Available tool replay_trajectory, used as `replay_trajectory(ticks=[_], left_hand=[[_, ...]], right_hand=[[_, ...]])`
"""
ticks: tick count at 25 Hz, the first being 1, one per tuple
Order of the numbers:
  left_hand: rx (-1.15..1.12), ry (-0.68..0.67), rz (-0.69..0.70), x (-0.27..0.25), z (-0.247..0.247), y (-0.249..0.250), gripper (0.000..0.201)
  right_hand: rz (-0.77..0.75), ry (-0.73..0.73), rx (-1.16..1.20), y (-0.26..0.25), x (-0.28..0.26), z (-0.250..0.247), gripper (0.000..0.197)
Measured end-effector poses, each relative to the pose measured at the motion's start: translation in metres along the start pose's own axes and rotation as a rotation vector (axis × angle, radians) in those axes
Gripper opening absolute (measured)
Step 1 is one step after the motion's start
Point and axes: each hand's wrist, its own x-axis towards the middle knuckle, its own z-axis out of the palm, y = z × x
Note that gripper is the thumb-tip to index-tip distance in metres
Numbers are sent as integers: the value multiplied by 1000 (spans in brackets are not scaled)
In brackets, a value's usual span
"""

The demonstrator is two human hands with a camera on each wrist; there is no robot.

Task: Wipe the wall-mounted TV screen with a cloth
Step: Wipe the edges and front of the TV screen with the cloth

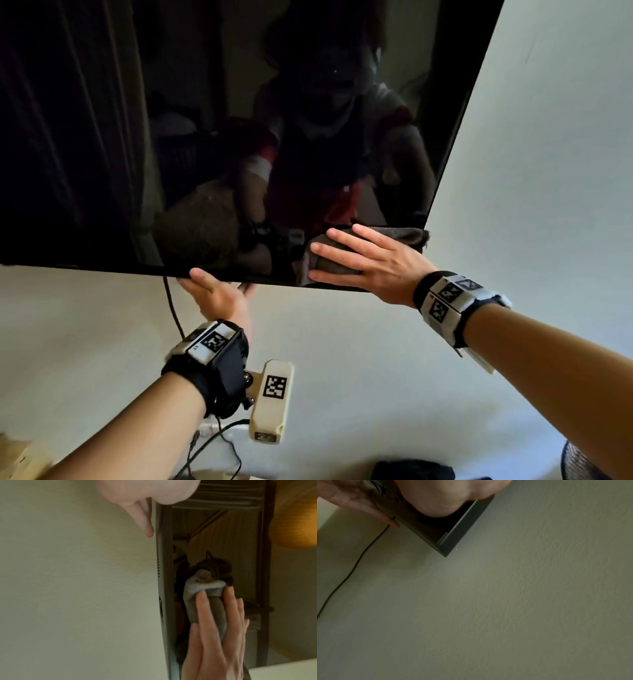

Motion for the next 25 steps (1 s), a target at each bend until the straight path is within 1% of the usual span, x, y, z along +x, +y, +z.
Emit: replay_trajectory(ticks=[1,2,3,4,5,6,7,8,9,10,11,12,13,14,15,16,18,20,21,22,24,25], left_hand=[[109,-27,-32,-5,-6,4,48],[286,-41,-6,-11,-13,10,48],[482,-42,100,-17,-19,18,45],[652,-63,297,-24,-24,26,41],[764,-135,560,-30,-28,34,38],[817,-253,863,-35,-30,41,35],[843,-410,1154,-39,-26,44,30],[875,-569,1416,-39,-19,42,25],[934,-678,1638,-37,-11,38,21],[1014,-717,1827,-32,-4,34,20],[1090,-700,1973,-27,2,31,22],[1138,-660,2081,-20,6,29,25],[1151,-625,2159,-14,10,30,27],[1128,-618,2213,-11,12,33,25],[1081,-647,2256,-11,16,36,23],[1030,-706,2301,-12,22,39,21],[981,-905,2344,-19,34,43,19],[984,-1105,2280,-22,42,43,28],[1012,-1168,2230,-22,44,43,34],[1058,-1206,2184,-21,45,43,39],[1158,-1212,2150,-18,43,38,49],[1195,-1215,2139,-16,41,35,53]], right_hand=[[23,-3,13,0,-2,-2,78],[48,1,37,-2,0,-4,79],[66,21,70,-3,4,-5,80],[78,57,115,-4,7,-5,80],[92,109,181,-4,9,-5,77],[120,173,260,-5,10,-6,69],[167,238,336,-3,8,-7,55],[230,297,389,-1,7,-10,40],[294,340,407,-1,6,-12,27],[355,374,378,-2,4,-14,18],[417,399,319,-5,4,-16,12],[483,418,257,-9,2,-17,10],[547,437,221,-12,1,-18,11],[593,457,209,-14,1,-19,14],[612,473,200,-15,0,-19,19],[607,475,191,-16,-1,-18,24],[585,465,208,-17,-1,-17,29],[618,478,273,-17,-3,-17,34],[629,490,322,-17,-4,-19,36],[621,503,373,-18,-7,-22,39],[591,518,480,-16,-19,-32,42],[601,514,524,-13,-27,-40,41]])
